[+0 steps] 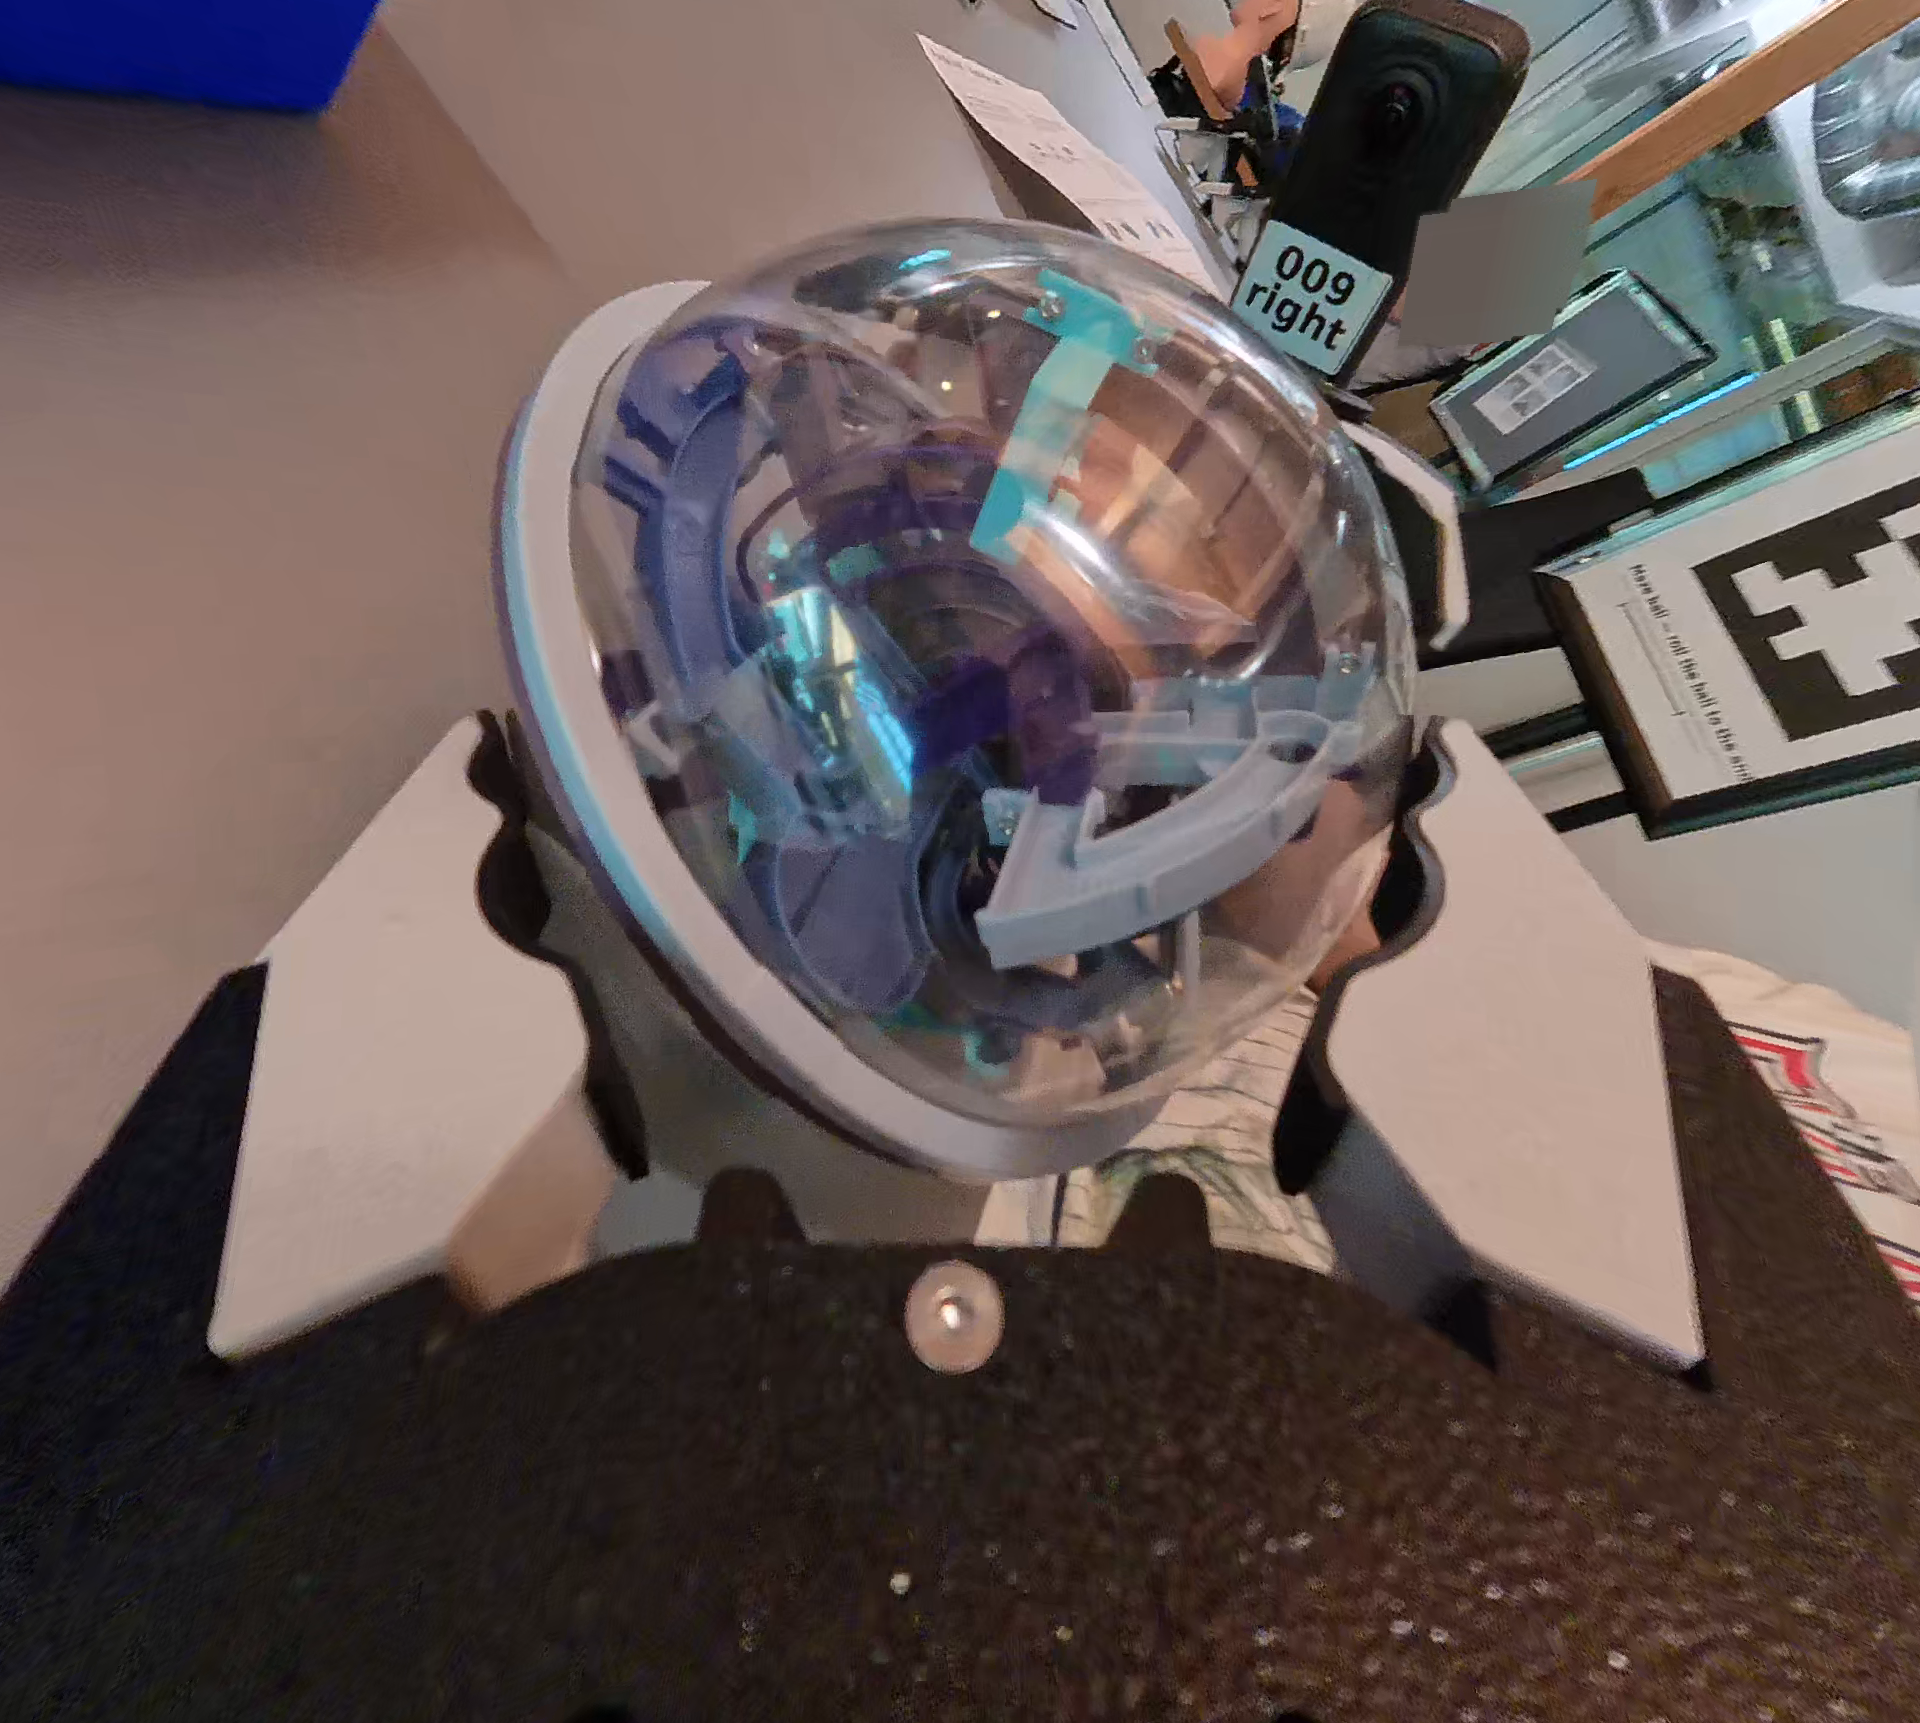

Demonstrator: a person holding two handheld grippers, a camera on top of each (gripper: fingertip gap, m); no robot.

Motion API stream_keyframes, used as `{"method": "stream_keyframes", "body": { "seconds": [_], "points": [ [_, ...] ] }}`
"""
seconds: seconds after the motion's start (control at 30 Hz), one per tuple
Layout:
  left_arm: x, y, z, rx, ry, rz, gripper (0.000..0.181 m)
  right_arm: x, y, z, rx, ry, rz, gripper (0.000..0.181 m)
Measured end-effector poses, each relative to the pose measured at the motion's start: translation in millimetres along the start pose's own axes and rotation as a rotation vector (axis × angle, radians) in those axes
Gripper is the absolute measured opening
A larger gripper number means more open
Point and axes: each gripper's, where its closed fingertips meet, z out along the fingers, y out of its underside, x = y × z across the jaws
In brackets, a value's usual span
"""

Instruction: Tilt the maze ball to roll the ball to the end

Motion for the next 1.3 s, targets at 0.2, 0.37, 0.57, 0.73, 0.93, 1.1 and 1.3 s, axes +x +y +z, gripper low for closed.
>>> {"method": "stream_keyframes", "body": {
  "seconds": [0.2, 0.37, 0.57, 0.73, 0.93, 1.1, 1.3],
  "points": [
    [-3, -3, 0, 0.026, 0.02, -0.099, 0.157, 6, 0, 1, -0.027, 0.052, 0.045, 0.13],
    [-5, -7, 0, 0.053, 0.029, -0.066, 0.155, 11, 0, -4, -0.051, 0.096, 0.109, 0.125],
    [-14, -27, -2, 0.194, -0.041, 0.098, 0.157, 22, 1, -7, -0.035, 0.103, 0.203, 0.123],
    [-18, -33, -6, 0.233, -0.059, 0.047, 0.157, 27, 0, -3, -0.002, 0.106, 0.267, 0.122],
    [-16, -24, -3, 0.178, -0.041, -0.011, 0.157, 25, -3, -2, 0.012, 0.121, 0.244, 0.122],
    [-13, -18, 2, 0.137, -0.013, 0.003, 0.156, 23, -6, -4, 0.006, 0.131, 0.173, 0.122],
    [-11, -13, 5, 0.11, 0.002, 0.035, 0.156, 19, -7, -6, -0.004, 0.131, 0.108, 0.122]
  ]
}}
